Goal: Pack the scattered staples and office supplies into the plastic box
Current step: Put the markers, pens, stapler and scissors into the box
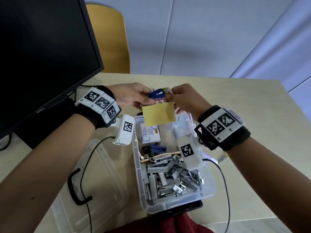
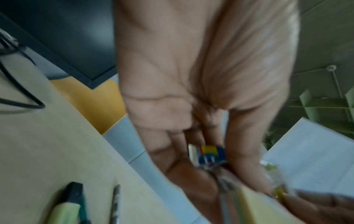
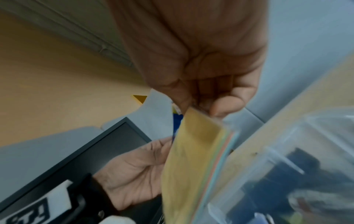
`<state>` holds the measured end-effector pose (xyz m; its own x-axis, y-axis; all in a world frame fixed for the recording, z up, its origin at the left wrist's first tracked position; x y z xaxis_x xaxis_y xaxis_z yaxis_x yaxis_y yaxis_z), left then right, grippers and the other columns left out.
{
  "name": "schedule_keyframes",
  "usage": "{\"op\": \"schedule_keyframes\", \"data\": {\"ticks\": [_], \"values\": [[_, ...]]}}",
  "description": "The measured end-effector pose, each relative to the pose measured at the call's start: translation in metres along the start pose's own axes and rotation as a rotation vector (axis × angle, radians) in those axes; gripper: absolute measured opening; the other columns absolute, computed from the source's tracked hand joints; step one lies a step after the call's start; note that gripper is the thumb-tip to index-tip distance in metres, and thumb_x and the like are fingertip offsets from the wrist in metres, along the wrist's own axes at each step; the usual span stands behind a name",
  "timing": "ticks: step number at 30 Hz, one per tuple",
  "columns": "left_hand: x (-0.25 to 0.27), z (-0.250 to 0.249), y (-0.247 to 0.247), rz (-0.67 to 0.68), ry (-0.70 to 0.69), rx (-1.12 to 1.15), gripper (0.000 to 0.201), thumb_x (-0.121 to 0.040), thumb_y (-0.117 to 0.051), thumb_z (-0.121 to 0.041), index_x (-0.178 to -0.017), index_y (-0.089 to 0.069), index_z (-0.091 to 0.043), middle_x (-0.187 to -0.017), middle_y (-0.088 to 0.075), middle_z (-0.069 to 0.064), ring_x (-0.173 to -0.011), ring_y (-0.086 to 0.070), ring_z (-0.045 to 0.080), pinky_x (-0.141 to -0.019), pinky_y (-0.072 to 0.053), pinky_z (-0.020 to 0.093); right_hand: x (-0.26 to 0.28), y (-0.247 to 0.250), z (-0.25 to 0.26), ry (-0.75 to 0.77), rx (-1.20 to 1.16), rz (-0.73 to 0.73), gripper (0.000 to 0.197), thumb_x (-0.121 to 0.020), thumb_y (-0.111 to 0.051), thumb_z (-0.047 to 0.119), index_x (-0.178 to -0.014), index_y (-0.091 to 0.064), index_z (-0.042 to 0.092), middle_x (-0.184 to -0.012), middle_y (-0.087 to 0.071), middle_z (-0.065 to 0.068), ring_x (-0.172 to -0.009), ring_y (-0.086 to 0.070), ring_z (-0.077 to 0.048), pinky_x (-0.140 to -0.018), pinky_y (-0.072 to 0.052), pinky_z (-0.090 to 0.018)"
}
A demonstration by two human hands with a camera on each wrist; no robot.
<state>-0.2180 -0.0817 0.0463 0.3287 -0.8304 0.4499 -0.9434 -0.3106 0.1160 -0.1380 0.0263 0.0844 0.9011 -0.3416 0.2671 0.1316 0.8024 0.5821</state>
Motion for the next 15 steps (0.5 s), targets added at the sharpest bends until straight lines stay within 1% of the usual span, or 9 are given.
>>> {"op": "schedule_keyframes", "data": {"ticks": [1,2,3,6,8,10,12,14,15], "values": [[-0.001,-0.006,-0.001,-0.051,-0.024,-0.007,0.011,-0.082,-0.064,-0.010,-0.093,-0.062,-0.013,-0.072,-0.067,-0.007,-0.062,-0.061,0.002,-0.060,-0.048,0.015,0.000,0.003,-0.005,-0.010,-0.085,-0.014,0.018,-0.091,-0.048,0.008,-0.089,-0.064,0.000,-0.067,-0.051,-0.006,-0.056,-0.048,-0.013,-0.044,-0.041,-0.018],[-0.002,-0.010,0.001,-0.105,-0.044,-0.016,0.012,-0.087,-0.056,-0.001,-0.090,-0.061,-0.012,-0.067,-0.065,-0.007,-0.059,-0.058,0.002,-0.057,-0.046,0.014,0.001,0.004,-0.010,-0.019,-0.167,-0.016,0.016,-0.091,-0.050,0.010,-0.089,-0.063,0.001,-0.067,-0.052,-0.005,-0.056,-0.048,-0.012,-0.044,-0.041,-0.016],[-0.003,-0.013,0.002,-0.145,-0.060,-0.010,0.015,-0.089,-0.052,0.002,-0.088,-0.060,-0.011,-0.067,-0.064,-0.005,-0.058,-0.056,0.002,-0.058,-0.044,0.015,0.003,0.004,-0.014,-0.026,-0.223,-0.004,0.014,-0.091,-0.053,0.013,-0.088,-0.061,0.002,-0.067,-0.052,-0.004,-0.056,-0.049,-0.010,-0.045,-0.041,-0.015],[-0.002,-0.015,0.006,-0.219,-0.090,0.069,0.014,-0.091,-0.051,0.000,-0.084,-0.058,-0.011,-0.070,-0.063,-0.002,-0.058,-0.056,0.004,-0.061,-0.043,0.019,0.009,0.000,-0.029,-0.040,-0.224,0.042,0.011,-0.086,-0.062,0.011,-0.078,-0.056,0.007,-0.068,-0.052,-0.004,-0.057,-0.050,-0.007,-0.050,-0.044,-0.014],[-0.001,-0.015,0.009,-0.278,-0.085,0.073,0.013,-0.092,-0.052,-0.005,-0.081,-0.056,-0.012,-0.062,-0.062,-0.003,-0.053,-0.052,0.006,-0.052,-0.043,0.016,0.010,0.000,-0.033,-0.023,-0.262,0.027,0.019,-0.084,-0.063,0.002,-0.070,-0.052,0.010,-0.065,-0.052,-0.005,-0.048,-0.051,-0.003,-0.048,-0.044,-0.012],[-0.002,-0.015,0.010,-0.340,-0.069,-0.034,0.008,-0.090,-0.057,-0.008,-0.086,-0.050,-0.011,-0.060,-0.057,0.000,-0.048,-0.048,0.008,-0.047,-0.042,0.016,0.011,0.002,-0.030,0.015,-0.317,-0.005,0.014,-0.082,-0.062,-0.004,-0.073,-0.056,0.006,-0.063,-0.054,-0.006,-0.043,-0.051,-0.002,-0.048,-0.046,-0.013],[-0.004,-0.016,0.011,-0.351,-0.080,-0.177,0.021,-0.087,-0.062,-0.008,-0.099,-0.045,-0.015,-0.070,-0.052,0.001,-0.055,-0.049,0.011,-0.059,-0.043,0.022,0.012,0.005,-0.024,0.052,-0.326,-0.045,0.007,-0.081,-0.063,-0.004,-0.080,-0.060,0.001,-0.063,-0.055,-0.006,-0.048,-0.053,-0.008,-0.052,-0.049,-0.016],[-0.003,-0.023,0.009,-0.340,-0.160,-0.254,0.022,-0.087,-0.062,-0.007,-0.093,-0.049,-0.022,-0.079,-0.049,-0.002,-0.065,-0.048,0.010,-0.066,-0.042,0.022,0.011,0.009,-0.020,0.076,-0.315,-0.088,0.013,-0.080,-0.065,-0.004,-0.074,-0.059,0.006,-0.062,-0.055,-0.004,-0.052,-0.054,-0.014,-0.055,-0.051,-0.020],[-0.001,-0.028,0.008,-0.330,-0.203,-0.259,0.019,-0.089,-0.059,-0.006,-0.087,-0.052,-0.024,-0.078,-0.051,-0.005,-0.066,-0.048,0.008,-0.065,-0.041,0.019,0.010,0.011,-0.018,0.083,-0.315,-0.113,0.017,-0.079,-0.066,-0.004,-0.071,-0.058,0.009,-0.060,-0.055,-0.003,-0.052,-0.054,-0.015,-0.056,-0.052,-0.022]]}}
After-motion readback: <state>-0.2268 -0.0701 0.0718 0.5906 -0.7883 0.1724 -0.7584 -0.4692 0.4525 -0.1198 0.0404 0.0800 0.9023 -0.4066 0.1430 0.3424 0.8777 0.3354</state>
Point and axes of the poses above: each hand's wrist, its own x-axis away from the middle knuckle, its own y-axis out of the back of the hand, z = x × y, the point moved 7 cm from there along -x, towards the middle knuckle
